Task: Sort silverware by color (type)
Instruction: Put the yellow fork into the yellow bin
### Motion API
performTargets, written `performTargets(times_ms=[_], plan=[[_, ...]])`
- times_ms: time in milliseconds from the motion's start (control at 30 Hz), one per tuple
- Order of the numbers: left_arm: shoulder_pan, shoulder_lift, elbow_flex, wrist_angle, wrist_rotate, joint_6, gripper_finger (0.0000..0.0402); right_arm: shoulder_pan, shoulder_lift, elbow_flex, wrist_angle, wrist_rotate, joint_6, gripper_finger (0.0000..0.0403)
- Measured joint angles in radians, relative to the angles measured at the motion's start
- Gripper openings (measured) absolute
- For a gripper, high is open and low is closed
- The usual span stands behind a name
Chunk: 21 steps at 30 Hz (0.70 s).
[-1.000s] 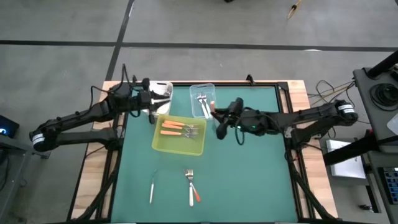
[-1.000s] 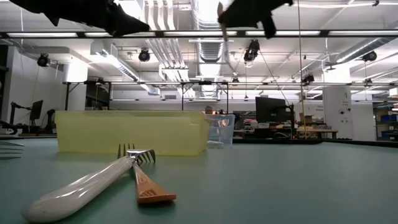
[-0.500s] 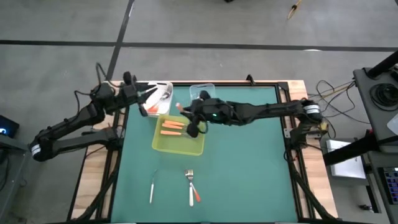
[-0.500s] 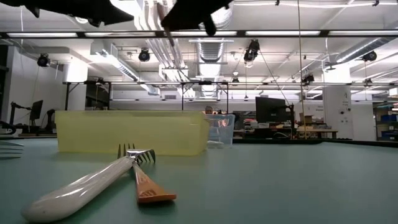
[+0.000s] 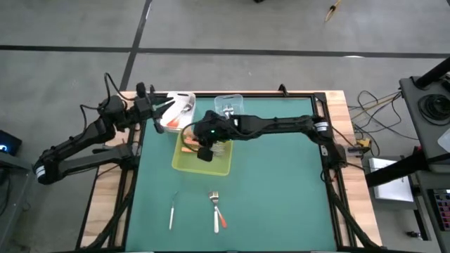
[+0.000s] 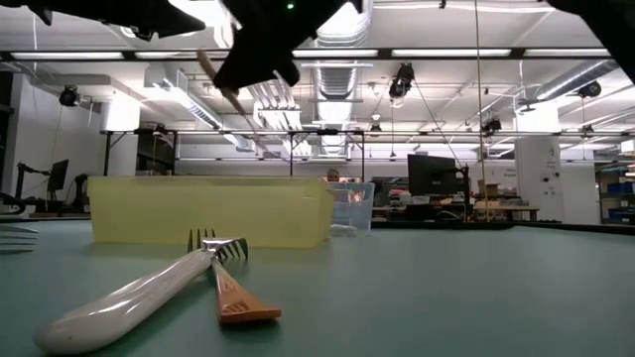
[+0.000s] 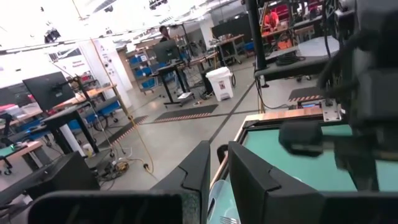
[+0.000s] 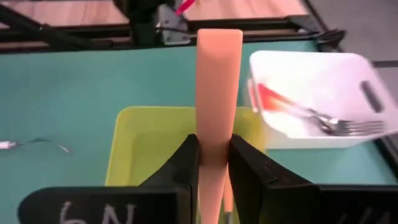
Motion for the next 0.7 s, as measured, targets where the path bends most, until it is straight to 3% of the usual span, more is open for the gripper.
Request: performTargets(times_ms=[500,700], plan=[[0.0,0.0,0.0,0.002,0.0,0.011,0.004,0.0,0.294,0.389,-0.316,-0.074,-0.004,0.005],[0.0,0.001,0.0,0.002,0.0,0.012,0.004,0.0,0.326,0.401,-0.367,-0.118,-0.004,0.0051]])
